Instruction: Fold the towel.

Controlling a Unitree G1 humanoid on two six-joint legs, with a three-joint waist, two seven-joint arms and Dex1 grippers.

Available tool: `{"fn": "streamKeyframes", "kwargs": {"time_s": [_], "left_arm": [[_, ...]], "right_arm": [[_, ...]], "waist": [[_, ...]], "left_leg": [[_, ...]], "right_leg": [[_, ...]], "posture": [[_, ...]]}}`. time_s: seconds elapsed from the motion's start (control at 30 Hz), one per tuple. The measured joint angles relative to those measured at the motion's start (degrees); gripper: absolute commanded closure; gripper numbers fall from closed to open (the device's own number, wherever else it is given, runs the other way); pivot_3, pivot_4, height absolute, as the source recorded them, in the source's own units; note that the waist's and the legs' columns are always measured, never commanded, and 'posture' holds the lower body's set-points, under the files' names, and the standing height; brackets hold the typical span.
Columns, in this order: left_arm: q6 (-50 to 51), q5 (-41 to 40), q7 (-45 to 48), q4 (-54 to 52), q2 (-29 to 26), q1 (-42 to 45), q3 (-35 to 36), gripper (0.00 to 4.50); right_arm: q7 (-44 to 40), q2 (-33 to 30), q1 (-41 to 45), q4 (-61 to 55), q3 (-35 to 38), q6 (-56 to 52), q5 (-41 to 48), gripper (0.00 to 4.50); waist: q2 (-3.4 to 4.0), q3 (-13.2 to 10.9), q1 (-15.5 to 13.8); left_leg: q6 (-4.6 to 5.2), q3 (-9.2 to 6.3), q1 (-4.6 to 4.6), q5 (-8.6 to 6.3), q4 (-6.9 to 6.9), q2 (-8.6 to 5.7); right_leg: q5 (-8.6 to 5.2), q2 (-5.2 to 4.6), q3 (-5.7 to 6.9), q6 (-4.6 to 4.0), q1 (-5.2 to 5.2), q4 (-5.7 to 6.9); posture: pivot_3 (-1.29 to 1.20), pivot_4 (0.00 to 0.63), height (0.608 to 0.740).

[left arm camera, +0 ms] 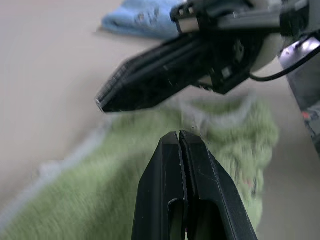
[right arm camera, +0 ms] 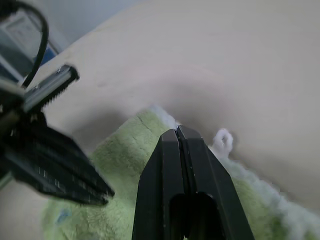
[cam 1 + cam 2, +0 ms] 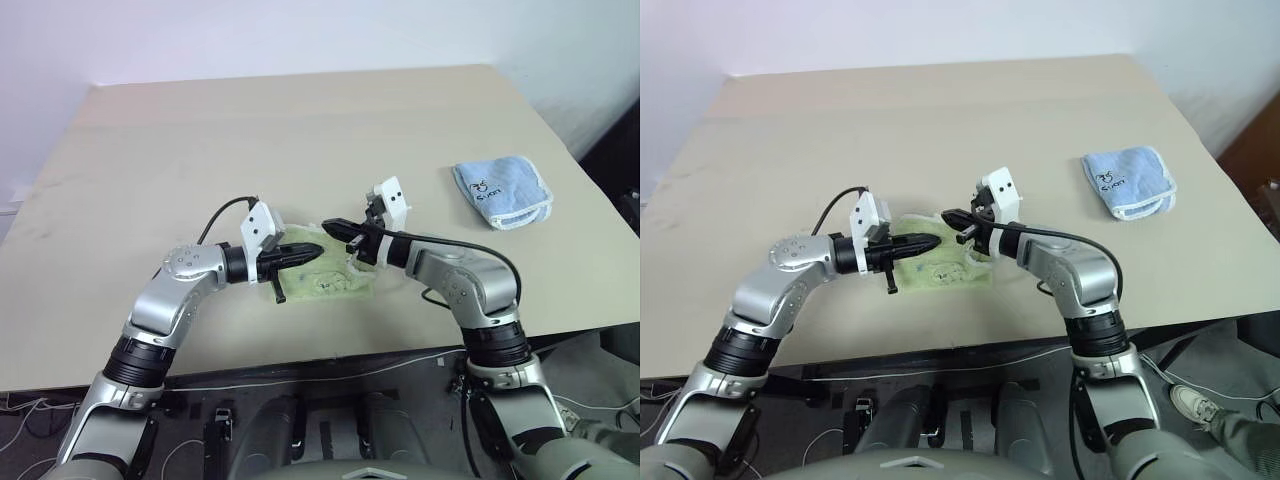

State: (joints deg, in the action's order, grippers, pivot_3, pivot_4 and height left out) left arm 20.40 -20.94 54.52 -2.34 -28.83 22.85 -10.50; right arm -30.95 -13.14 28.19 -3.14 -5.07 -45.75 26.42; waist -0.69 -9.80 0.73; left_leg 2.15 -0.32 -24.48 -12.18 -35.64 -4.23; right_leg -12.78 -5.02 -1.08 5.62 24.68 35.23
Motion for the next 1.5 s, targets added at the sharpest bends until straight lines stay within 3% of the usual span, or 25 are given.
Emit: {"fn": "streamKeyframes", "kwargs": {"time_s": [0.1,0.3,0.57,0.67,0.83,0.93,1.07,1.33,1.5], "left_arm": [[-3.9,3.3,0.6,5.0,0.0,-2.9,-1.7,4.43],[-9.5,4.6,0.7,10.1,2.7,-2.4,-1.6,4.43],[-10.5,4.5,1.3,11.7,4.1,-1.9,-0.9,4.43],[-7.1,1.8,1.5,10.2,4.4,-2.5,1.1,4.50],[1.8,-5.3,0.6,5.1,3.1,-2.6,7.3,4.50],[6.9,-8.8,0.0,3.4,0.5,-1.8,11.7,3.92],[13.5,-13.2,-1.8,1.6,-1.3,-2.0,16.0,2.63],[35.8,-25.3,-8.6,-2.7,-5.6,-7.3,23.9,0.03],[49.3,-32.5,-14.7,-2.2,-4.9,-5.1,27.4,0.03]], "right_arm": [[-0.9,-1.4,-4.7,1.5,-3.3,3.8,-3.4,4.50],[-3.1,-3.8,-3.9,4.7,-5.3,9.8,-7.1,4.50],[-5.3,-3.9,-1.5,8.4,-4.1,11.5,-6.7,4.50],[-7.4,-4.4,-1.5,6.4,-2.1,8.5,-3.5,3.94],[-10.0,-7.0,-0.4,0.9,3.3,1.6,3.8,2.31],[-10.4,-8.8,0.8,0.4,5.6,-1.5,6.1,1.24],[-10.5,-10.4,1.9,0.5,6.5,-4.3,7.5,0.00],[-13.9,-15.2,2.6,0.8,6.0,-7.9,8.9,0.00],[-21.2,-21.2,1.3,-2.8,4.7,-7.8,10.0,0.00]], "waist": [[0.01,0.0,0.1],[0.02,0.2,-0.1],[0.01,0.2,-0.1],[0.01,0.2,0.0],[0.01,0.2,0.1],[0.01,0.2,0.2],[0.00,0.1,0.1],[-0.01,0.1,0.0],[-0.08,0.0,-0.2]], "left_leg": [[0.00,0.01,-0.01,0.00,-0.04,-0.02],[0.01,0.00,0.47,-0.02,-0.09,-0.01],[0.03,-0.02,0.44,-0.03,-0.28,0.00],[0.04,-0.03,0.12,-0.03,-0.34,0.00],[0.05,-0.03,0.01,-0.02,-0.30,0.04],[0.04,-0.03,0.02,-0.03,-0.29,0.04],[0.07,-0.03,0.00,-0.04,-0.28,0.04],[0.09,-0.03,-0.02,-0.06,-0.26,0.04],[0.12,-0.05,-0.02,-0.08,-0.39,0.04]], "right_leg": [[-0.01,-0.01,-0.01,-0.02,0.00,0.00],[-0.12,-0.05,0.03,-0.21,-0.37,-0.04],[-0.10,-0.05,0.05,-0.18,-0.42,0.01],[-0.05,-0.04,0.04,-0.08,-0.25,0.09],[0.00,-0.02,0.04,0.00,-0.11,0.11],[-0.04,-0.01,0.04,-0.05,-0.12,0.09],[-0.04,-0.02,0.04,-0.07,-0.13,0.03],[-0.06,-0.02,0.04,-0.09,-0.13,0.00],[-0.09,-0.03,0.09,-0.13,-0.23,-0.04]], "posture": [[0.00,0.150,0.740],[0.00,0.150,0.740],[0.00,0.150,0.740],[0.00,0.150,0.740],[0.00,0.150,0.740],[0.00,0.150,0.740],[0.00,0.150,0.740],[0.00,0.150,0.740],[0.00,0.150,0.740]]}}
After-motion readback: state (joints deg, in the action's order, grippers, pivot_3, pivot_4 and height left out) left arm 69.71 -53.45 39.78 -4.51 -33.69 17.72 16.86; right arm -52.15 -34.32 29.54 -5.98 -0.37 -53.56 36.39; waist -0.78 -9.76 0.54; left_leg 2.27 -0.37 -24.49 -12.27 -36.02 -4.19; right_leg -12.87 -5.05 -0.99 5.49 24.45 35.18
